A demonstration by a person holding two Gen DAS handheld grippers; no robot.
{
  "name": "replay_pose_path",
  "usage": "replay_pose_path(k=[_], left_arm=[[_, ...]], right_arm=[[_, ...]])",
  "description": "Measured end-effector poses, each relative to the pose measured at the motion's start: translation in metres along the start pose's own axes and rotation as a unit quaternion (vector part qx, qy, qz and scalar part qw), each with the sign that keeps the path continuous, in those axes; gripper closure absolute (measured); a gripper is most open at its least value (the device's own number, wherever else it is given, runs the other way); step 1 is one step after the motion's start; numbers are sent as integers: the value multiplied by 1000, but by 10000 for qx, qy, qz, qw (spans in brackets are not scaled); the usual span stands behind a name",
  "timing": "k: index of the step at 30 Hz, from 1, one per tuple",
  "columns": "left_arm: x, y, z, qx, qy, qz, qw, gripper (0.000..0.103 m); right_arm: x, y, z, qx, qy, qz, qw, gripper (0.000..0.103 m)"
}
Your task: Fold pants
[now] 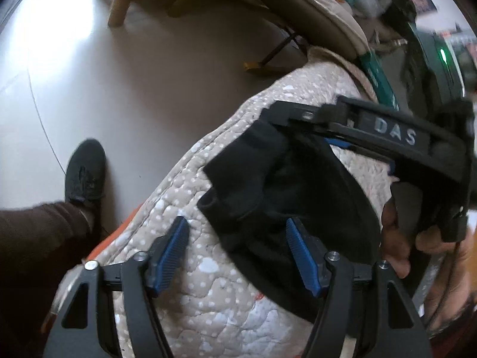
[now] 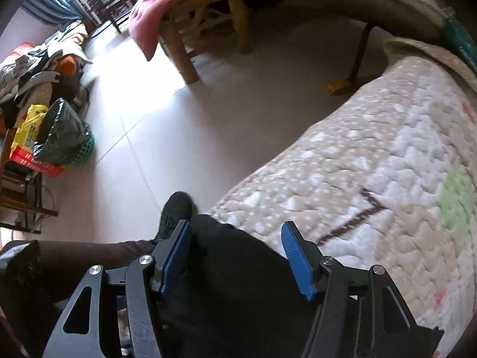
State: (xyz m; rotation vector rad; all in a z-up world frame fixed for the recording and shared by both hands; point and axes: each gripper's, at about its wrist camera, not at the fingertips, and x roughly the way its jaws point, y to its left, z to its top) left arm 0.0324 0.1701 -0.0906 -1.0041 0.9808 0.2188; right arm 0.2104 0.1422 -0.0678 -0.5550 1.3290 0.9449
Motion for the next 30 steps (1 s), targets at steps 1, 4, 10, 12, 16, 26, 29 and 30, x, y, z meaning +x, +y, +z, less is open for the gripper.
replay_pose_path(k=[1, 4, 10, 12, 16, 26, 29, 30], left_arm=[[-1, -4, 0, 140, 15, 47, 9999, 63], [-3, -16, 1, 434, 15, -43, 9990, 86], [-16, -11, 1, 201, 110, -462, 9987, 87], [-26, -18, 0, 352, 14, -559, 9978, 87], [-41, -49, -6, 695, -75, -797, 9944, 87], [-16, -143, -62, 1938, 223, -749, 9779, 87], [3, -162, -89, 2348, 488, -714, 9682, 86], [7, -165, -97, 2457, 580, -706, 9650, 84]], right_arm=[[3, 3, 1, -45, 59, 44, 10000, 36], [7, 14, -2, -277, 156, 74, 9995, 70], [-10, 24, -15, -512, 43, -182, 9985, 82], [-25, 24, -18, -480, -121, -202, 9986, 83], [-66, 15, -31, -343, -543, -158, 9978, 83], [-141, -71, -119, 925, -1464, 83, 9849, 83], [-148, -106, -164, 1462, -1677, 141, 9748, 79], [-149, -116, -177, 1628, -1714, 149, 9716, 77]])
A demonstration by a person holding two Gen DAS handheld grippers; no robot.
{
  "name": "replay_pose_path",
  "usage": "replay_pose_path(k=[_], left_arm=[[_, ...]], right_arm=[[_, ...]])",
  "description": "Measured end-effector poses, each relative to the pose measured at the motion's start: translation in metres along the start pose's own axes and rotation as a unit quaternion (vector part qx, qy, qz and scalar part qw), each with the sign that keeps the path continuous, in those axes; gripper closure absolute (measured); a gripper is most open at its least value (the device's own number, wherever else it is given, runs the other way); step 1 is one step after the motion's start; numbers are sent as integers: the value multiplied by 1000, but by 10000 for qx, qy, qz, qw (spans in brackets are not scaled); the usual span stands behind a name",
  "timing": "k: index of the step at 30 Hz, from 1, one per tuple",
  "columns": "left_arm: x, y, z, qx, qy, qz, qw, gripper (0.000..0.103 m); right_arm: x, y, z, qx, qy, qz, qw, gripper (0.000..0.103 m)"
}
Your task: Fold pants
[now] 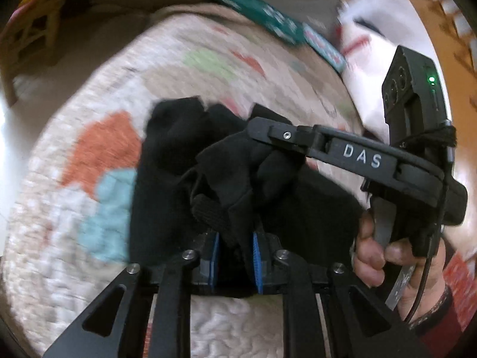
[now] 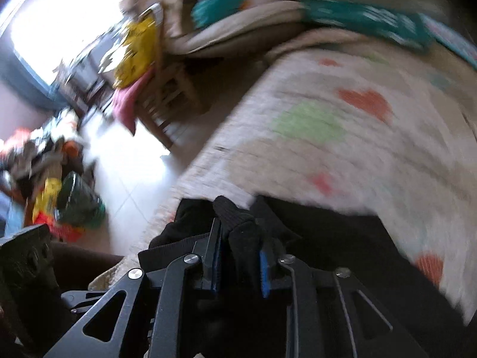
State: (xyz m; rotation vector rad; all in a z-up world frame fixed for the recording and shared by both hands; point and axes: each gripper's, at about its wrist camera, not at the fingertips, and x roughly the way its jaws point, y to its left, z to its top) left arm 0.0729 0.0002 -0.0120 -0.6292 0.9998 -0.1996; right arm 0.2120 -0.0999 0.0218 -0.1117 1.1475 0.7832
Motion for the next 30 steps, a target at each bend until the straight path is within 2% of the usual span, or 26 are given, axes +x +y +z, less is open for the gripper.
replay_pose_path(k=[1, 3, 6, 8, 10, 13, 15, 17, 21, 24, 27, 30], left_arm=[[4, -6, -6, 112, 106, -34, 9999, 83], [2, -15, -15, 341, 244, -158, 9990, 73], [-19, -20, -29, 721, 282, -477, 9959, 65], [-38, -19, -32, 875, 224, -605, 9941, 62], [-54, -12, -33, 883, 104, -561, 9945, 57], [-67, 10, -26, 613, -77, -270, 9977, 54], [-71, 26, -24, 391, -119, -16, 9992, 54], [-74, 39, -16, 250, -264, 198, 9991, 54], [-81, 50, -11, 223, -554, 597, 9964, 54], [-82, 62, -7, 14, -548, 642, 9964, 54], [-83, 67, -3, -53, -568, 668, 9961, 54], [-74, 60, 8, 12, -572, 684, 9960, 54]], right_arm=[[-7, -20, -14, 274, -60, -51, 9996, 74], [-16, -43, -32, 629, -155, -209, 9977, 64], [-41, -84, -61, 1221, -370, -540, 9904, 52], [-60, -102, -71, 1468, -504, -753, 9850, 52], [-81, -110, -73, 1581, -714, -1005, 9797, 50], [-104, -99, -70, 1574, -1060, -893, 9778, 50], [-112, -78, -62, 1443, -1239, -761, 9788, 50], [-111, -48, -54, 1211, -1323, -414, 9829, 50], [-81, 0, -41, 990, -992, 357, 9895, 50], [-46, 21, -41, 1007, -651, 556, 9912, 50], [-17, 29, -46, 1064, -359, 396, 9929, 50], [-11, 21, -58, 1049, -199, -501, 9930, 52]])
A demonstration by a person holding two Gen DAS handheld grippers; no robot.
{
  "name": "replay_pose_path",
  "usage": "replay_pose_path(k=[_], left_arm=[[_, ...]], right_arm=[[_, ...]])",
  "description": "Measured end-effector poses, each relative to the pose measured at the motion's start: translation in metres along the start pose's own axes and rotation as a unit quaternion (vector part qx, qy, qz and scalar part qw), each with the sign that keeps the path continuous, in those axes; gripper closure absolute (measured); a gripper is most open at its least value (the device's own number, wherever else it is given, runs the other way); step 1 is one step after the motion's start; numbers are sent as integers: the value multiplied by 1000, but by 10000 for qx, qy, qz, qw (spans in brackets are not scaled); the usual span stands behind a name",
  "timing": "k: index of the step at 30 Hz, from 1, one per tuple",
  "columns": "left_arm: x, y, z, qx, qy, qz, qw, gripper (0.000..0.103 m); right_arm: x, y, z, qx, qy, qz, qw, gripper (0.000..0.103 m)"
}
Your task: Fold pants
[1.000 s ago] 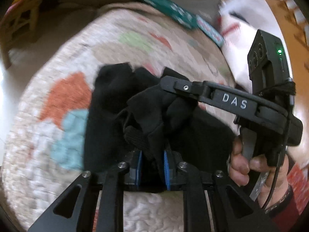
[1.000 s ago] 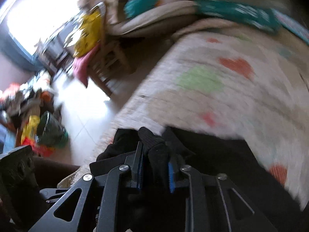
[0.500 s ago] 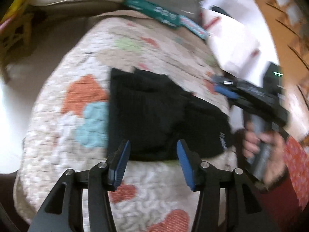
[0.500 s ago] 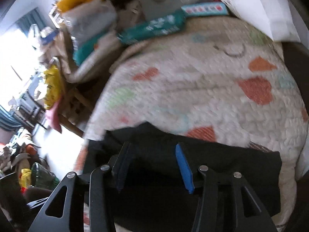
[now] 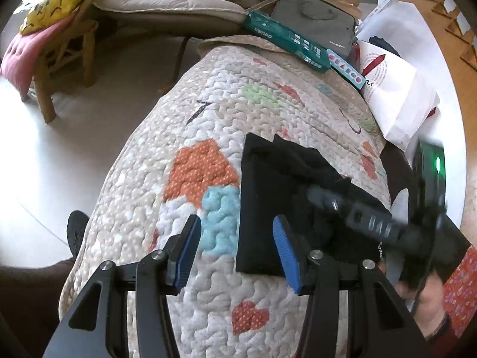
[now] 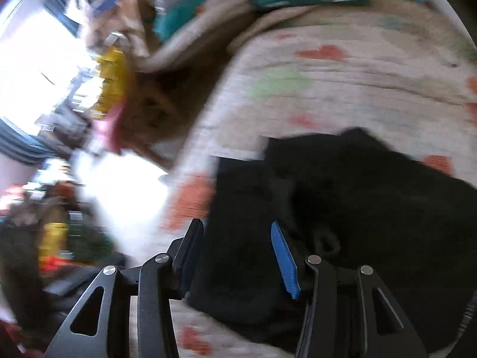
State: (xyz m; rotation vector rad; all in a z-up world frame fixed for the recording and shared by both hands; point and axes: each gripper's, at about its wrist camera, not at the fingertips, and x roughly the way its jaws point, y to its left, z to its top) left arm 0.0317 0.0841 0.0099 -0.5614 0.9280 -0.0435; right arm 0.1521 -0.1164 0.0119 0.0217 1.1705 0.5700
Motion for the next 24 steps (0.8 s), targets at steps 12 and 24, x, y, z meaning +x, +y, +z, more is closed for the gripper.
replay_pose_path(k=[12, 24], left_arm=[[54, -22, -3, 110, 363, -179, 9991, 53], [59, 7, -8, -216, 436, -286, 9984, 53]], right_arm=[[-62, -113, -65, 1434, -551, -1144, 9815, 52], [-15, -41, 0, 82, -297, -1131, 9931, 100]])
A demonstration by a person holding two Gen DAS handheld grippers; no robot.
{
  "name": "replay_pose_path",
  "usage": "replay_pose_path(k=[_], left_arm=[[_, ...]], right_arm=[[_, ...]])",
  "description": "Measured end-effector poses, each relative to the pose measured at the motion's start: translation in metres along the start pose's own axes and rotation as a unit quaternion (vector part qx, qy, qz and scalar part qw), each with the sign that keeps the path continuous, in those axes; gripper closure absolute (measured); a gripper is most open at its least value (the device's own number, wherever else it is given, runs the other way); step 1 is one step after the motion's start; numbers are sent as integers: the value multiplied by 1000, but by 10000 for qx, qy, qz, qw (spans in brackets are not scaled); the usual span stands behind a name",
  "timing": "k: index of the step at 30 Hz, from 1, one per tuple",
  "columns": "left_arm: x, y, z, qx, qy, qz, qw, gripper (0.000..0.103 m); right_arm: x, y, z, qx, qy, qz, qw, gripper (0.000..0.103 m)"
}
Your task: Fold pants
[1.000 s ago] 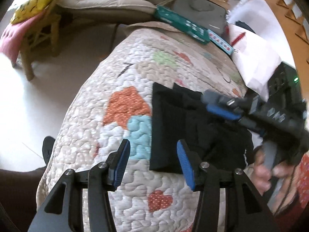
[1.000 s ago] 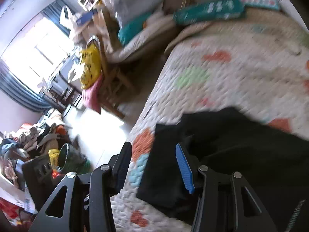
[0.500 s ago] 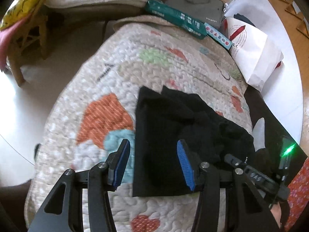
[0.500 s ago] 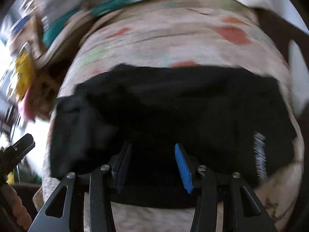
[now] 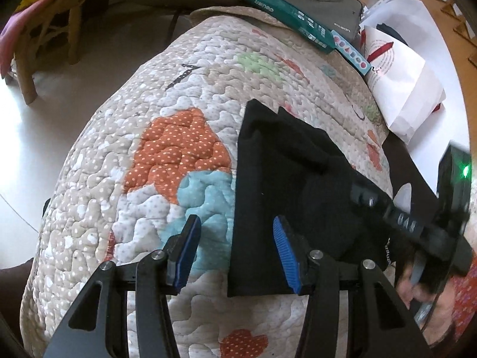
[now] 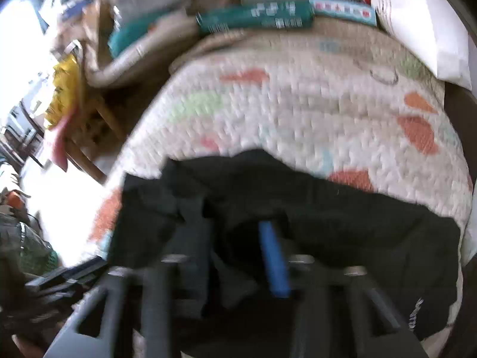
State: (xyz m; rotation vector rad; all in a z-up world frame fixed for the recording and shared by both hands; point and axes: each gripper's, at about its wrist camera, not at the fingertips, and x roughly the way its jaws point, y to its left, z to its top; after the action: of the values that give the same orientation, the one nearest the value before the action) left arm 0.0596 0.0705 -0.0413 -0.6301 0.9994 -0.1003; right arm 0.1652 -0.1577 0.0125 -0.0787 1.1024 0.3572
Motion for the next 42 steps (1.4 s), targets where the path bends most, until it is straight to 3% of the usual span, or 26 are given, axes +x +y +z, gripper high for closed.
replay_pose_path(k=[4, 7, 13, 15, 17, 18, 19, 21, 22, 24, 26, 27, 28, 30, 34, 39, 42], left_arm=[[1, 7, 4, -280, 47, -208, 9994, 53], [2, 8, 6, -390, 73, -290, 9988, 53], [2, 6, 4, -323, 71, -245, 9992, 53], [2, 7, 5, -358, 73, -244, 9990, 53], [3, 7, 5, -375, 73, -242, 9990, 53], [3, 7, 5, -366, 70, -236, 9990, 53], [3, 7, 5, -354, 73, -237, 9991, 53], [2, 7, 5, -351, 76, -240, 9991, 53], [2, 7, 5, -355, 78, -245, 9990, 53], [2, 7, 5, -364, 76, -241, 9990, 53], [1, 8, 5, -385, 63, -262, 9989, 53], [0, 8, 6, -391, 49, -261, 9989, 53], [0, 9, 6, -400, 41, -258, 9989, 53], [0, 10, 7, -451, 46, -280, 9986, 53], [0, 10, 5, -446, 72, -292, 9986, 53], [2, 7, 2, -396, 65, -338, 9986, 52], [4, 3, 0, -385, 74, -509, 9979, 49]], right_arm=[[-11, -25, -27, 325, 64, 24, 9994, 100], [-26, -59, -53, 1027, 86, 107, 9946, 100], [-50, -119, -95, 2197, 133, -944, 9709, 98], [-61, -123, -92, 2309, -57, -851, 9692, 98], [-69, -107, -78, 2052, -307, -480, 9771, 95], [-69, -97, -70, 1874, -372, -255, 9812, 86], [-67, -81, -58, 1582, -402, 83, 9865, 64], [-60, -59, -42, 1202, -404, 383, 9912, 35], [-55, -46, -35, 953, -426, 536, 9931, 35], [-41, -22, -23, 482, -349, 676, 9959, 35], [-14, -4, -14, 275, 57, 668, 9974, 39], [-3, 0, -15, 255, 244, 660, 9972, 48], [10, 2, -13, 232, 439, 666, 9965, 66], [23, 7, -18, 152, 694, 630, 9955, 92], [8, -6, -24, 452, 469, 808, 9946, 95], [-22, -33, -34, 797, 201, 603, 9948, 95], [-30, -55, -50, 993, 276, 400, 9939, 95]])
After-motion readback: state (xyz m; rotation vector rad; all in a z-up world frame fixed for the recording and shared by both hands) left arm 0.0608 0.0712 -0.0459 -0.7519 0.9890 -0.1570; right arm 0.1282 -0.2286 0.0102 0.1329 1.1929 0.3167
